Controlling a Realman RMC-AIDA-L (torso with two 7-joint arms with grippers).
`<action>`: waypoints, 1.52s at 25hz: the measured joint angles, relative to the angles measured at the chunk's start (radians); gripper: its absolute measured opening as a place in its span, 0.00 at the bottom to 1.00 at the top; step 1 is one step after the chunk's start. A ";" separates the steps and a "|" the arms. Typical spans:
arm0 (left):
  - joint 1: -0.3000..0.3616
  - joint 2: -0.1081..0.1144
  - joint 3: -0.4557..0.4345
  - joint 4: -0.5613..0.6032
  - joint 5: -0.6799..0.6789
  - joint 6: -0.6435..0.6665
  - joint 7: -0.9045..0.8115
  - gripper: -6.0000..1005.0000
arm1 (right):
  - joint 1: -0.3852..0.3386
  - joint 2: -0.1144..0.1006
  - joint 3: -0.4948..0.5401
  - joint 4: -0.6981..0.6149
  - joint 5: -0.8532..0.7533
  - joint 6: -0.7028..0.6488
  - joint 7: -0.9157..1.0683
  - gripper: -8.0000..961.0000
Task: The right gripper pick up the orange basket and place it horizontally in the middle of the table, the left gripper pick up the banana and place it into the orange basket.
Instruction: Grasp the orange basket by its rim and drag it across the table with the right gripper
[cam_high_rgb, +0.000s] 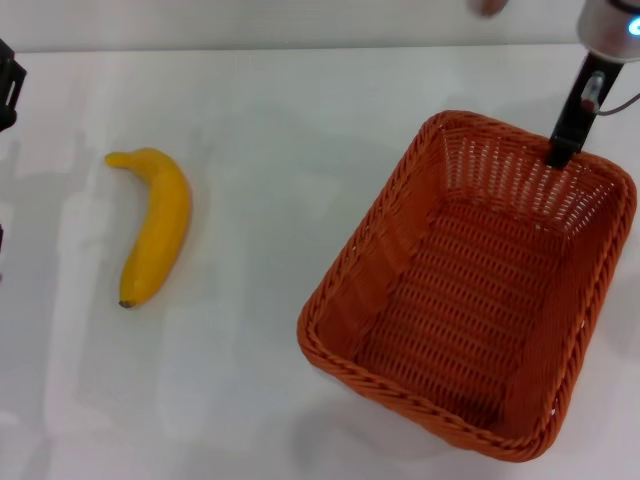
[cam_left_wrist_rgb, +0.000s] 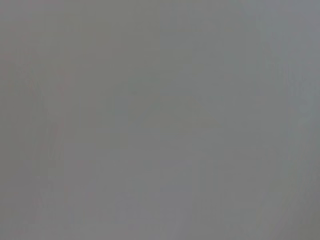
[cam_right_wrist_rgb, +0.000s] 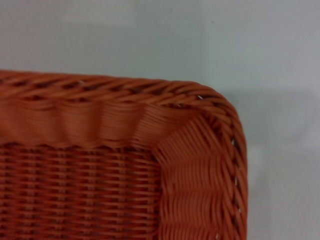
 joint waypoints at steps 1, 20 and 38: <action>0.000 0.000 0.000 0.000 -0.001 0.000 0.000 0.88 | 0.001 0.008 -0.003 -0.009 -0.014 0.001 0.000 0.19; 0.000 0.000 -0.001 0.000 -0.028 0.001 0.000 0.88 | -0.020 0.004 0.137 0.043 0.016 -0.082 -0.051 0.39; -0.002 0.000 -0.001 0.000 -0.028 -0.006 0.000 0.88 | -0.036 -0.013 0.231 0.125 0.055 -0.149 -0.071 0.34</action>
